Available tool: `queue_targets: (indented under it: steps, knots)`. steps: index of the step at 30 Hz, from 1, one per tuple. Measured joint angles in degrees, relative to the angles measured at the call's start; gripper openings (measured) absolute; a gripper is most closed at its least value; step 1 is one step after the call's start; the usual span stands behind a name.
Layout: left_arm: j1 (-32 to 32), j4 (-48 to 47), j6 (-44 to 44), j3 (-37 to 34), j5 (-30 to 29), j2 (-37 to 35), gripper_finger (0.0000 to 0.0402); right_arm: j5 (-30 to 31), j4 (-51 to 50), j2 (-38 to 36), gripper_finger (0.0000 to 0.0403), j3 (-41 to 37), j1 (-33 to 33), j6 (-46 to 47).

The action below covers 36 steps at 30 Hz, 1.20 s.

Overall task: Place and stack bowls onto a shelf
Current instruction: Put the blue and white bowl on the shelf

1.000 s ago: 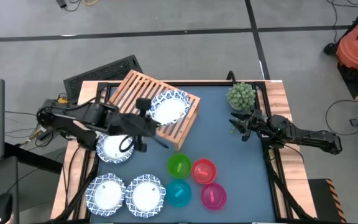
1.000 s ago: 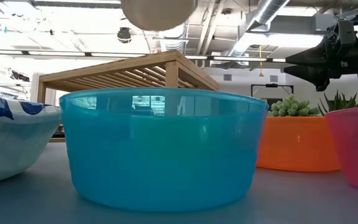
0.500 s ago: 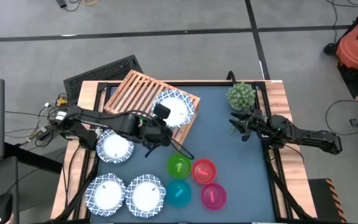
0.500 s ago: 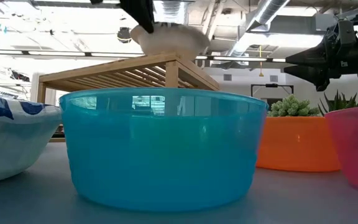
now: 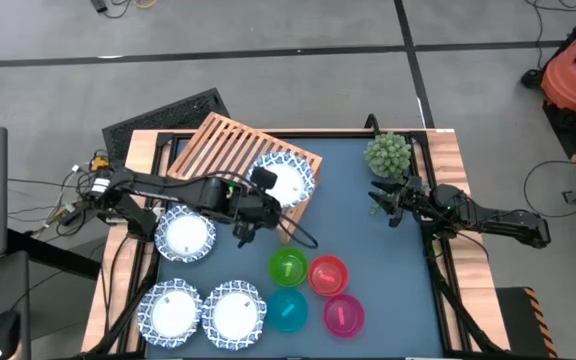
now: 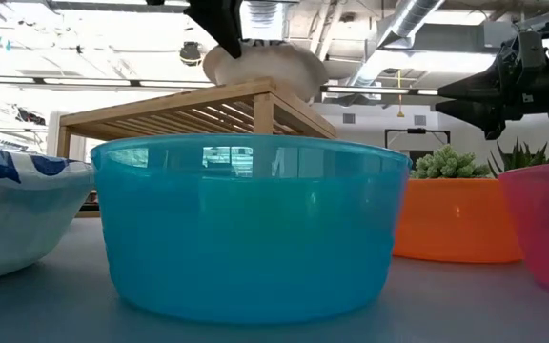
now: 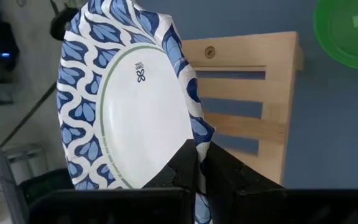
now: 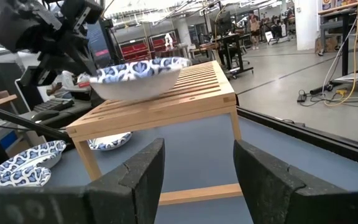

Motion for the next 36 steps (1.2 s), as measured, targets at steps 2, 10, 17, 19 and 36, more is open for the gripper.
queue_targets:
  steps: [2,10,17,19,36]
  knots:
    - [0.3,0.0,-0.6,0.0,0.0,0.5,0.0006,0.0,0.0,0.0,0.0218,0.0,0.0,0.0]
    - [1.3,2.2,-1.0,0.0,1.0,0.5,0.0007,0.0,0.0,0.0,0.0218,0.0,0.0,0.0]
    - [1.1,2.8,-0.5,0.0,4.3,0.5,0.0018,0.0,0.0,0.0,0.0218,0.0,0.0,0.0]
    - [1.3,2.6,-0.2,0.0,4.3,0.5,0.0035,0.0,0.0,0.0,0.0218,0.0,0.0,0.0]
    - [1.4,2.0,0.4,0.0,3.2,0.5,0.0234,0.0,0.0,0.0,0.0218,0.0,0.0,0.0]
